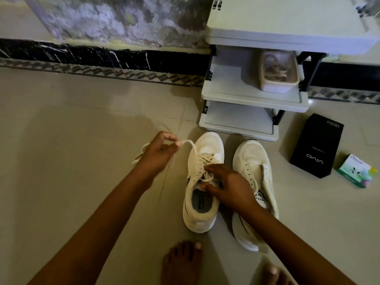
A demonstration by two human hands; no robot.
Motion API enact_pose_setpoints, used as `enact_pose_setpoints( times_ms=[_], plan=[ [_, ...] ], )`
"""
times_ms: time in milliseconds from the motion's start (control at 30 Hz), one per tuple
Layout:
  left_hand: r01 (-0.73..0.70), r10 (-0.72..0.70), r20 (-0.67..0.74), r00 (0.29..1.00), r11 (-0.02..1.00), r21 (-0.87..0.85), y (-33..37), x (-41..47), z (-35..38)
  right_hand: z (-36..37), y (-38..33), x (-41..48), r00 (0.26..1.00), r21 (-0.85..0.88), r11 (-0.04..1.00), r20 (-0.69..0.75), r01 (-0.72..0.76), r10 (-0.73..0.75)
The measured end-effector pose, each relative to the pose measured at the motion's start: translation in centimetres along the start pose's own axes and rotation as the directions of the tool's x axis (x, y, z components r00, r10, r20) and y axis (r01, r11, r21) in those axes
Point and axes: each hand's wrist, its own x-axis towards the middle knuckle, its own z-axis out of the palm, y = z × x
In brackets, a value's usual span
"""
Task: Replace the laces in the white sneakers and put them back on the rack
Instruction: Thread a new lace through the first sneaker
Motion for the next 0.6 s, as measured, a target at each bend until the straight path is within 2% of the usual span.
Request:
enact_pose_setpoints(
  times_ms=[33,100,167,267,367,400,467,533,600],
  plan=[
    [-0.017,0.014,0.02,1.0,0.987,0.159,-1.0,-0.3,0.8,0.0,0.0,0.0,1.0,-0.002,1.0,-0.002,0.005,-0.005],
    [-0.097,0.052,0.145,0.988,0.941,0.325,-2.6,-1.0,2.3,0.1,0.0,0.1,1.0,-0.007,1.0,-0.01,0.015,-0.016],
    [-0.16,0.093,0.183,0.979,0.905,0.395,-3.4,-1.1,3.5,0.2,0.0,0.2,1.0,-0.011,1.0,-0.012,0.012,-0.012],
    [-0.166,0.115,0.143,0.983,0.892,0.421,-3.6,-0.9,4.3,0.1,-0.1,0.2,1.0,-0.026,1.0,-0.004,0.002,-0.002],
    [-0.198,0.116,0.185,0.976,0.828,0.525,-2.9,-0.3,4.0,-0.1,-0.2,0.0,1.0,-0.027,1.0,0.004,-0.004,0.004],
    [-0.188,0.099,0.2,0.975,0.848,0.496,-2.4,-0.1,3.5,-0.1,-0.3,0.0,1.0,-0.024,1.0,0.0,-0.005,0.005],
    [-0.128,0.076,0.192,0.978,0.953,0.275,-1.3,0.0,2.4,-0.2,-0.3,-0.2,1.0,-0.029,1.0,-0.03,-0.005,0.004],
    [-0.091,0.076,0.135,0.988,0.99,0.11,-0.8,-0.2,1.6,-0.3,-0.5,-0.4,0.999,-0.029,0.999,-0.051,-0.018,0.016],
    [-0.098,0.084,0.1,0.991,0.984,0.148,-1.1,-0.3,1.5,-0.3,-0.6,-0.4,1.0,-0.053,0.999,-0.028,-0.011,0.009]
  ],
)
